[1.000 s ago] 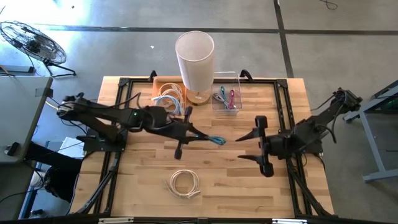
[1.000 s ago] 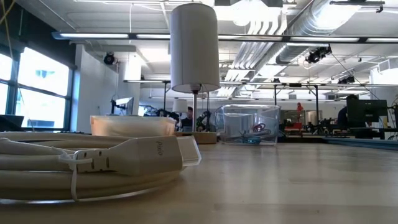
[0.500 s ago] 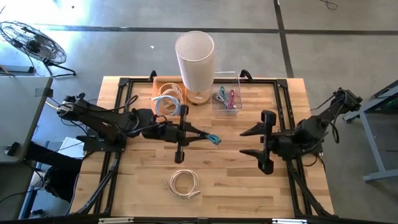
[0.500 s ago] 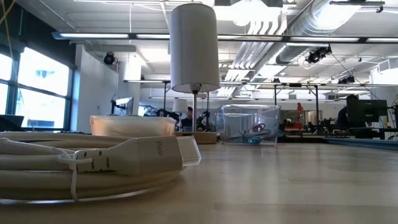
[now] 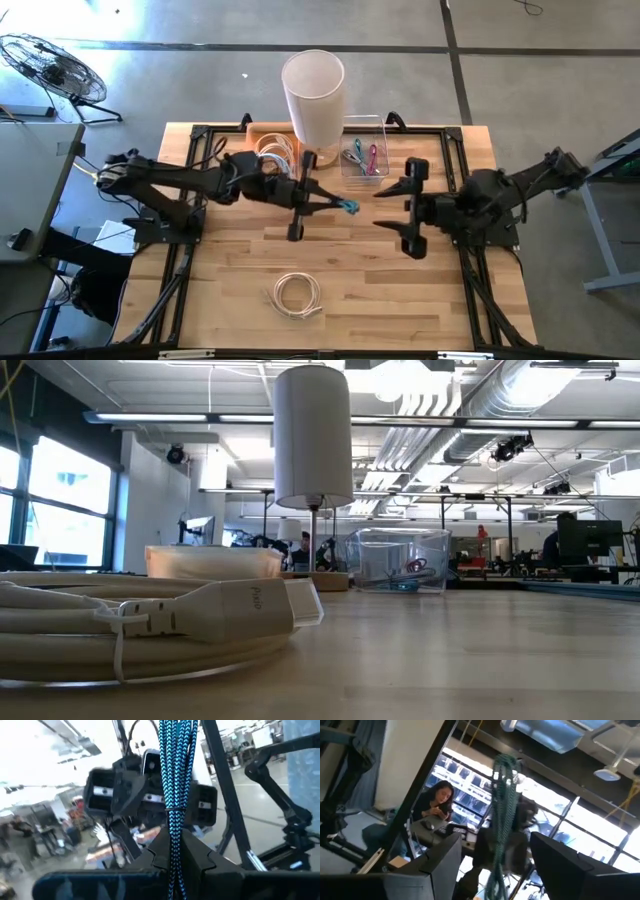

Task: Pick & Place USB Port
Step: Put the blue and black charger cable into the transparent bin

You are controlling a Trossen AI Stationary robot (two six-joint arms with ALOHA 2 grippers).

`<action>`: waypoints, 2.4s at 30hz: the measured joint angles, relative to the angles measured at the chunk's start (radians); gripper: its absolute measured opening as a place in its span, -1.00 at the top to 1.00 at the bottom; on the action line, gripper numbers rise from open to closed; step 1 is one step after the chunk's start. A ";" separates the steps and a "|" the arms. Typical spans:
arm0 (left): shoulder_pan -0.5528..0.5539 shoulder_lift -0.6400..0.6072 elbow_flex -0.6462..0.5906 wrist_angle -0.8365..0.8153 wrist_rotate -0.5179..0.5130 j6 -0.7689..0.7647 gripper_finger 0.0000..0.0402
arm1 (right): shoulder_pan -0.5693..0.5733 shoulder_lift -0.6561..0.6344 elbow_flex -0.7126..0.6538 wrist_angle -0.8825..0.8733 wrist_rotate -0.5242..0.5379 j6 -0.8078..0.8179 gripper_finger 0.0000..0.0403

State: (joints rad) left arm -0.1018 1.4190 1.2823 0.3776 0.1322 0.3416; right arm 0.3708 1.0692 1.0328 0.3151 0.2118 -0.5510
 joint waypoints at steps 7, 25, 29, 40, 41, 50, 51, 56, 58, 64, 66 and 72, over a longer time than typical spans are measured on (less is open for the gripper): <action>0.069 0.041 -0.002 0.030 0.095 -0.056 0.93 | -0.071 0.050 0.000 -0.003 -0.105 0.002 -0.14; 0.091 0.091 0.000 0.078 0.155 -0.070 0.93 | -0.157 0.062 0.000 -0.005 -0.170 0.055 -0.14; 0.091 0.091 0.000 0.077 0.160 -0.080 0.93 | -0.167 0.062 0.000 -0.004 -0.171 0.054 -0.14; 0.087 0.091 -0.002 0.069 0.184 -0.085 0.93 | -0.169 0.053 0.000 -0.115 -0.029 0.057 -0.14; 0.089 0.091 -0.002 0.070 0.189 -0.086 0.93 | -0.170 0.052 0.000 -0.110 -0.006 0.055 -0.14; 0.088 0.091 -0.002 0.062 0.198 -0.083 0.93 | -0.176 0.049 0.000 -0.061 -0.078 0.038 -0.14; 0.088 0.091 -0.002 0.062 0.198 -0.082 0.93 | -0.176 0.049 0.000 -0.059 -0.084 0.038 -0.13; 0.088 0.091 -0.002 0.048 0.195 -0.063 0.93 | -0.176 0.049 0.000 -0.058 -0.123 0.046 -0.09; 0.089 0.091 -0.002 0.038 0.194 -0.056 0.93 | -0.176 0.049 0.000 -0.058 -0.141 0.051 -0.06; 0.096 0.091 -0.001 0.037 0.174 -0.051 0.93 | -0.175 0.049 0.000 -0.059 -0.172 0.053 0.04; 0.097 0.091 -0.001 0.035 0.175 -0.051 0.93 | -0.175 0.049 0.000 -0.059 -0.173 0.053 0.05; 0.098 0.091 0.000 0.031 0.172 -0.051 0.93 | -0.175 0.052 0.000 -0.059 -0.184 0.056 0.05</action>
State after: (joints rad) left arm -0.0040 1.5105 1.2819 0.4082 0.3046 0.2907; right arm 0.1955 1.1210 1.0332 0.2565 0.0278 -0.4946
